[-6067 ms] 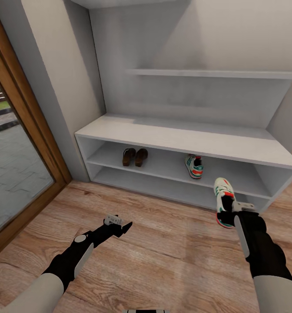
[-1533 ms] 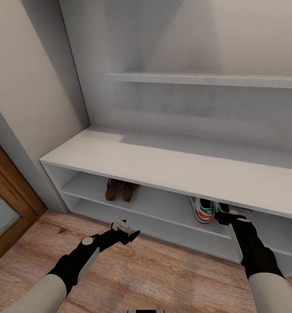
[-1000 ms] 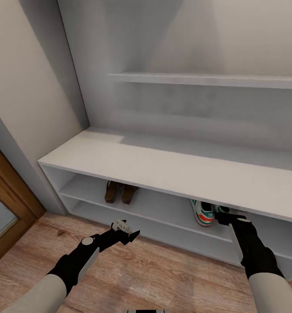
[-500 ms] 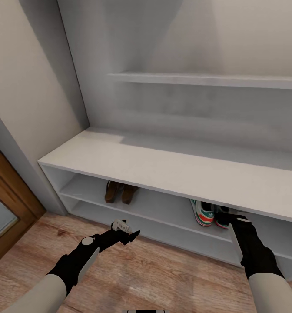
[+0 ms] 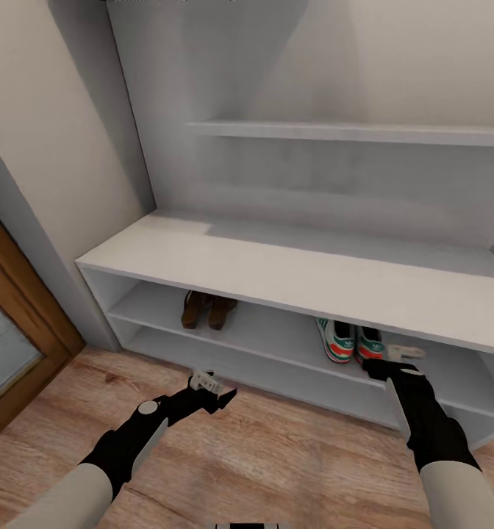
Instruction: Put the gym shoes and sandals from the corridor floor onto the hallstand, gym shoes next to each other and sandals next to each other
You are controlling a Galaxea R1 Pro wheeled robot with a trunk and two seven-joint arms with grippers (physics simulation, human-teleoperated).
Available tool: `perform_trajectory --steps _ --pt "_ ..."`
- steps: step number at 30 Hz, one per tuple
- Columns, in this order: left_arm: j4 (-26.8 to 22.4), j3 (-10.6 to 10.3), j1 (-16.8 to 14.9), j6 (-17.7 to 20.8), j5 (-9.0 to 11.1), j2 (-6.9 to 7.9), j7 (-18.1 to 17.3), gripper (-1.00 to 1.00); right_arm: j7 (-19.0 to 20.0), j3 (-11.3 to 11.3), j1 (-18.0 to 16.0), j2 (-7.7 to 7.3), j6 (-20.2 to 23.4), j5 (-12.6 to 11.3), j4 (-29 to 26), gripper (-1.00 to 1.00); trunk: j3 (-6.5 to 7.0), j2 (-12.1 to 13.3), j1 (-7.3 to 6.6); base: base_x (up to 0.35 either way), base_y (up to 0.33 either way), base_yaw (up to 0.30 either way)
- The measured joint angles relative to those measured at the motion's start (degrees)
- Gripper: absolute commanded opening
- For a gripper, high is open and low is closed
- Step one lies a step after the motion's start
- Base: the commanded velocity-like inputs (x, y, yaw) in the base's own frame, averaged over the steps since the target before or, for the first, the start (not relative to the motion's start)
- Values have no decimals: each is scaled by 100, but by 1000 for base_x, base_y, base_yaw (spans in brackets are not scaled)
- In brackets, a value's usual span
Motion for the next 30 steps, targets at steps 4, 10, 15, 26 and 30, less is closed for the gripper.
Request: perform_trajectory --steps 4,10,15,26,30 --pt "0 0 0 0 0 0 0 100 1 0 1 0 0 0 -3 100 0 0 0 -340 0 0" --pt "0 0 0 0 0 0 0 100 7 5 2 0 -4 0 -22 100 0 0 0 -339 0 0" --pt "0 0 0 0 0 0 0 100 10 3 2 2 -8 0 -30 100 0 0 0 -314 0 0" --pt "0 0 0 0 0 0 0 100 49 -9 42 8 -7 -46 -32 100 0 0 -3 -115 0 0" --pt "0 0 0 0 0 -2 0 100 26 -9 86 8 -8 -46 -10 100 0 0 -4 -2 0 0"
